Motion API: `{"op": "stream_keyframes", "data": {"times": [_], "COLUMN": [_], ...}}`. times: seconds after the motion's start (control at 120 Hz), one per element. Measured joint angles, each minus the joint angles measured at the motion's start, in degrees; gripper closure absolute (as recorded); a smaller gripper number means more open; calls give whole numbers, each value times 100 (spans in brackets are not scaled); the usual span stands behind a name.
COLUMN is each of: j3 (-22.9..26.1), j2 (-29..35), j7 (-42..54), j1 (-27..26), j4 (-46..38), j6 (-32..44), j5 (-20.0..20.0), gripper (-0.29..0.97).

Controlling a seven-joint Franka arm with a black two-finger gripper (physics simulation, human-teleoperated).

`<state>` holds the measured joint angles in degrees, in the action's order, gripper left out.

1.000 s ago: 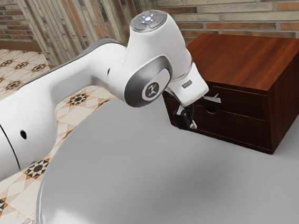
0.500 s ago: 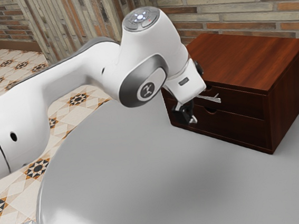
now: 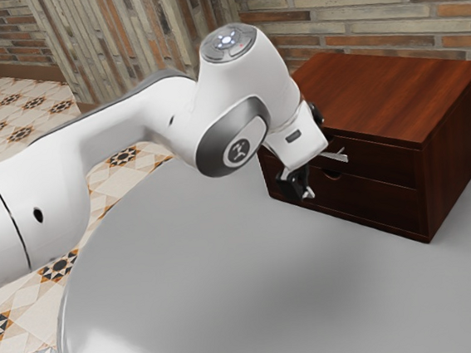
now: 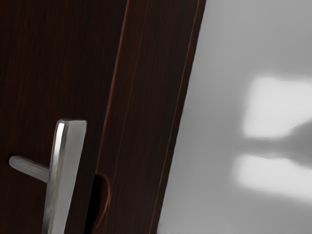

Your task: Pull the drawer handle with one arm to open the drawer

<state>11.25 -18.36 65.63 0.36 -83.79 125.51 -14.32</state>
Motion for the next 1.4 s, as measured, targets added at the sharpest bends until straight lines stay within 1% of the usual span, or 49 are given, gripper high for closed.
{"op": "stream_keyframes", "data": {"times": [0.117, 0.183, 0.225, 0.358, 0.483, 0.633, 0.733, 0.825, 0.925, 0.983, 1.167, 1.4], "j3": [0, 0, -1, -1, -1, -1, -7, -7, -12, -14, -63, -229], "j2": [-40, -47, -44, 23, 299, 553, 707, 970, 1104, 1136, 1400, 1997], "j7": [7, 10, 11, 16, 20, 20, 14, 3, -9, -16, -33, -55], "j1": [8, 19, 40, 73, 80, 79, 80, 82, 75, 78, 42, -115], "j4": [-3, -113, -176, -313, -617, -983, -1197, -1449, -1622, -1722, -2042, -2640], "j6": [61, 98, 128, 188, 219, 239, 247, 250, 251, 255, 261, 288], "j5": [0, -5, -10, -9, -7, -3, 1, 6, 11, 8, 12, 30], "gripper": [0, -2, 0, 0, 4, 0, 0, 4, 2, -1, 1, 5]}}
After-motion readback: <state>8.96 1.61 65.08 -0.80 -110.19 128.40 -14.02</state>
